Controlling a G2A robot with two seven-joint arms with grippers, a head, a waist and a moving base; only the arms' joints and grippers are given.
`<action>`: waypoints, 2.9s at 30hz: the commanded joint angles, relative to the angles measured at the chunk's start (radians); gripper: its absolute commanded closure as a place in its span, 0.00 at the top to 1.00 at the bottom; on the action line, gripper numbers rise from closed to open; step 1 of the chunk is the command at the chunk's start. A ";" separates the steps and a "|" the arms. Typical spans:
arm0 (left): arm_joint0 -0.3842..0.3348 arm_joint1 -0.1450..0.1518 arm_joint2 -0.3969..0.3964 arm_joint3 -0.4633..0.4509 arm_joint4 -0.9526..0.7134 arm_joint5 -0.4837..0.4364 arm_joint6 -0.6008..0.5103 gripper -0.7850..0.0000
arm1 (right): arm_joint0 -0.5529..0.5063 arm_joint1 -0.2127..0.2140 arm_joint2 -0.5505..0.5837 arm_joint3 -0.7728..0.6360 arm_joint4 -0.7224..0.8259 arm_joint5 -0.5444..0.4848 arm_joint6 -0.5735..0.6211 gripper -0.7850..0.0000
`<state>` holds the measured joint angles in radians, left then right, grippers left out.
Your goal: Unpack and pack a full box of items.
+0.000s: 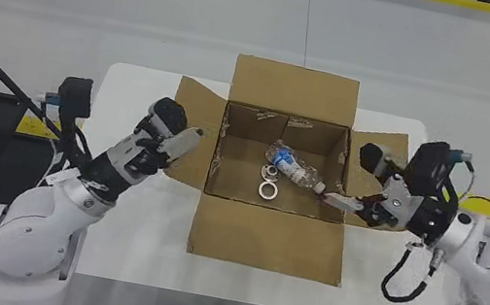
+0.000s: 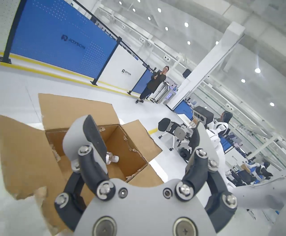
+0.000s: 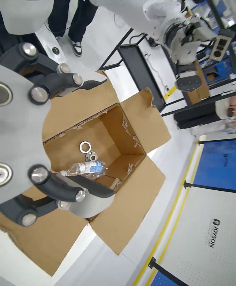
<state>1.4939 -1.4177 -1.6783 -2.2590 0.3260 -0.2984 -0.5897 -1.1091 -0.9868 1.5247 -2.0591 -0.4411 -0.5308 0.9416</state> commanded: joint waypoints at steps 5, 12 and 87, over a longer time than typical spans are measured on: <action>0.051 0.004 -0.040 0.002 -0.032 -0.080 0.046 1.00 | 0.039 -0.006 -0.087 0.005 -0.102 0.081 -0.014 1.00; 0.051 0.004 -0.040 0.002 -0.032 -0.080 0.046 1.00 | 0.039 -0.006 -0.087 0.005 -0.102 0.081 -0.014 1.00; -0.102 0.010 0.028 0.135 -0.114 0.109 0.200 1.00 | 0.799 -0.348 -0.987 1.121 -0.334 0.207 0.207 0.00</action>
<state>1.3923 -1.4074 -1.6500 -2.1241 0.2120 -0.1890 -0.3901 -0.3061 -1.3390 0.5306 -0.9256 -0.7719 -0.3218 1.1479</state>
